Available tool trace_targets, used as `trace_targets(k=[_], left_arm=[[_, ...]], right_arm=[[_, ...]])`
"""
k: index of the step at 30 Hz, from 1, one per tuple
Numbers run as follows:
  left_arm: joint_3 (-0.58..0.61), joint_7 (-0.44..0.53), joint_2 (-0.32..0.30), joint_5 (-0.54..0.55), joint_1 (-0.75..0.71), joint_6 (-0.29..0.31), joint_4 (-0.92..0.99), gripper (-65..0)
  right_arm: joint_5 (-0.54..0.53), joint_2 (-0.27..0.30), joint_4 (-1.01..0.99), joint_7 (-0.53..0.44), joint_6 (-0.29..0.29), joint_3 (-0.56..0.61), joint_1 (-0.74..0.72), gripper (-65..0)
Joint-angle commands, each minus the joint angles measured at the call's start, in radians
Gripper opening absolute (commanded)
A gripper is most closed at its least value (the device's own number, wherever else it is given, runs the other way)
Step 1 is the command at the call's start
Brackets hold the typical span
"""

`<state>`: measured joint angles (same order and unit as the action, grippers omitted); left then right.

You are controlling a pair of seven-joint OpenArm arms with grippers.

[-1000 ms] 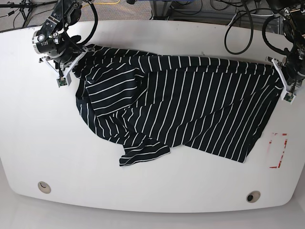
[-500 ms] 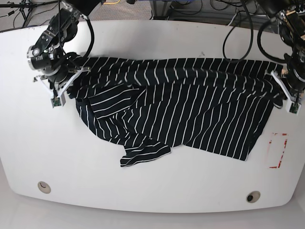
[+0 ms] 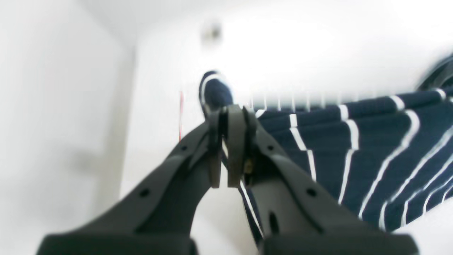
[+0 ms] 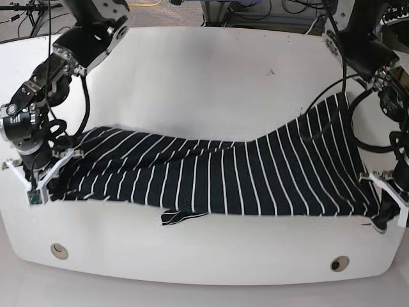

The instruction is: Fold the T-shirt properly

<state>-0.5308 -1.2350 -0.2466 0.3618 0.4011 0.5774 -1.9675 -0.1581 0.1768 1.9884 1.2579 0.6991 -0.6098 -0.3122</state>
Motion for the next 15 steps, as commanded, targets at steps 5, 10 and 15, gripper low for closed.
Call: trace_targets(k=[5,10,15], left_arm=[[0.039,0.07,-0.017,-0.011,0.189,-0.124,-0.014,-64.2],[0.07,0.067,-0.018,-0.013,0.321,-0.172,-0.013,-64.2],[0.074,0.039,-0.018,-0.013,0.457,-0.191,0.015,-64.2]], right_arm=[[0.016,0.134,-0.008,-0.02,-0.001,0.107,-0.19,-63.1],[0.016,0.2,-0.01,-0.02,-0.001,0.192,-0.331,-63.1],[0.016,0.261,-0.048,-0.02,-0.001,0.29,-0.488,-63.1]])
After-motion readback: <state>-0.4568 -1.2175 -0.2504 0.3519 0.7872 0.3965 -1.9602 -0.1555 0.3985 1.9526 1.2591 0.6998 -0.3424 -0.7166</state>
